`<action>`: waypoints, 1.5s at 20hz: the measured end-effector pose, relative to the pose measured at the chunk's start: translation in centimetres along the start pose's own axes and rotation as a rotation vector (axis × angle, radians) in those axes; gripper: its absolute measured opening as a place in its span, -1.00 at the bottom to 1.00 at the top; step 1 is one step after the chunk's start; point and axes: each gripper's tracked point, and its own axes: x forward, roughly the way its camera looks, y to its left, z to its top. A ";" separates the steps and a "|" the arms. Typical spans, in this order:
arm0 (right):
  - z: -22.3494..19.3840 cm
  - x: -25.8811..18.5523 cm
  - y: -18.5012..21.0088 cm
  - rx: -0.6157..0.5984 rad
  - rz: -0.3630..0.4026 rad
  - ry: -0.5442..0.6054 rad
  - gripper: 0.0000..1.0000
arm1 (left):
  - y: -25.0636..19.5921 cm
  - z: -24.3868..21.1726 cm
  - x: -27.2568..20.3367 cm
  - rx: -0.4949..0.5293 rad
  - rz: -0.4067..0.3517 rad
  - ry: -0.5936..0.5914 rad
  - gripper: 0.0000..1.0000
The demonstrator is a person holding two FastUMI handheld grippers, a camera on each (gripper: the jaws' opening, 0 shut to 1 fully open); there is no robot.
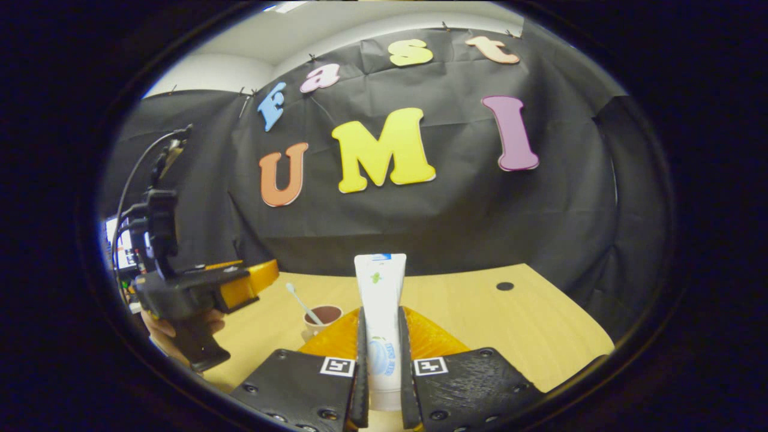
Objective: Put the toothbrush and toothpaste on the desktop into the cup, then pick up the cup and place it on the coaster on the desktop.
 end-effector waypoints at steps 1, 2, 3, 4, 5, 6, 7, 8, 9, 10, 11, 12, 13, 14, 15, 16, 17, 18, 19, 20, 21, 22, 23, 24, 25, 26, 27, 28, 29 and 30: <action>0.4 1.4 1.4 0.000 0.030 0.010 -0.57 | 0.6 -0.3 -0.7 -0.017 0.001 -0.008 0.96; 0.6 2.9 2.6 0.003 0.047 0.016 -0.57 | 0.9 -0.7 -1.4 -0.034 -0.008 -0.010 0.96; 0.8 4.2 3.4 0.002 0.050 0.018 -0.58 | 1.3 -1.1 -2.1 -0.050 -0.012 -0.013 0.96; 0.8 5.7 4.1 -0.006 0.043 0.017 -0.58 | 1.9 -1.4 -2.8 -0.063 -0.014 -0.024 0.95; 0.7 7.0 4.8 -0.018 0.037 0.018 -0.58 | 2.2 -1.8 -3.4 -0.070 -0.024 -0.021 0.96; 0.4 8.2 5.5 -0.029 0.034 0.024 -0.58 | 2.4 -2.8 -4.0 -0.073 -0.038 -0.007 0.95; 0.3 9.2 6.1 -0.030 0.035 0.030 -0.58 | 2.7 -3.3 -4.5 -0.075 -0.043 0.008 0.96; 0.3 10.0 6.5 -0.022 0.034 0.031 -0.58 | 3.0 -3.7 -5.0 -0.074 -0.051 0.008 0.96; 0.4 10.6 6.8 -0.013 0.031 0.029 -0.58 | 3.2 -3.9 -5.5 -0.065 -0.056 0.009 0.97; 0.4 11.1 7.1 -0.010 0.027 0.025 -0.56 | 3.3 -3.9 -6.0 -0.046 -0.060 0.005 0.96; 0.6 11.5 7.3 -0.012 0.024 0.021 -0.56 | 3.5 -4.0 -6.3 -0.027 -0.062 0.000 0.96; 0.6 11.8 7.5 -0.013 0.022 0.013 -0.56 | 3.6 -4.2 -6.7 -0.012 -0.066 -0.003 0.96; 0.7 12.0 7.6 -0.018 0.015 0.006 -0.55 | 3.5 -4.2 -7.0 -0.003 -0.076 -0.009 0.97; 0.8 12.2 7.6 -0.019 0.007 -0.001 -0.56 | 3.3 -4.2 -7.3 0.001 -0.092 -0.017 0.97; 0.8 12.3 7.7 -0.021 0.006 -0.003 -0.56 | 3.0 -4.0 -7.5 0.006 -0.115 -0.039 0.97; 0.8 12.3 7.9 -0.024 0.007 -0.006 -0.56 | 2.9 -3.7 -7.5 0.015 -0.130 -0.073 0.96; 0.8 12.4 8.0 -0.027 0.008 -0.007 -0.54 | 3.0 -3.8 -7.3 0.019 -0.130 -0.079 0.96; 0.6 12.5 8.2 -0.028 0.009 -0.006 -0.55 | 3.1 -4.5 -7.2 0.019 -0.133 -0.067 0.96; 0.5 12.7 8.3 -0.032 0.013 -0.001 -0.53 | 3.2 -5.2 -7.0 0.013 -0.134 -0.051 0.96; 0.3 12.7 8.4 -0.036 0.013 0.002 -0.55 | 3.2 -5.6 -6.8 0.005 -0.133 -0.039 0.97; 0.2 12.8 8.4 -0.038 0.010 0.005 -0.55 | 3.2 -6.1 -6.7 -0.003 -0.134 -0.024 0.97; 0.1 12.9 8.5 -0.034 0.011 0.008 -0.55 | 3.2 -6.6 -6.5 -0.010 -0.134 -0.009 0.97; 0.0 12.9 8.4 -0.028 0.012 0.011 -0.53 | 3.3 -6.9 -6.3 -0.016 -0.133 0.002 0.97; -0.1 13.0 8.4 -0.021 0.010 0.013 -0.55 | 3.4 -7.1 -6.2 -0.020 -0.132 0.013 0.97; -0.2 13.2 8.3 -0.020 0.005 0.014 -0.54 | 3.4 -7.3 -6.3 -0.020 -0.130 0.024 0.97; -0.2 13.3 8.2 -0.024 -0.001 0.011 -0.54 | 3.5 -7.5 -6.3 -0.021 -0.129 0.029 0.97; -0.1 13.4 8.1 -0.030 -0.010 0.006 -0.54 | 3.5 -7.5 -6.3 -0.024 -0.130 0.028 0.97; -0.2 13.5 8.2 -0.037 -0.013 0.007 -0.54 | 3.6 -7.5 -6.3 -0.027 -0.132 0.028 0.97; -0.3 13.7 8.3 -0.036 -0.012 0.009 -0.54 | 3.6 -7.5 -6.2 -0.029 -0.133 0.031 0.97; -0.4 13.9 8.2 -0.029 -0.012 0.013 -0.53 | 3.5 -7.7 -6.2 -0.030 -0.135 0.034 0.97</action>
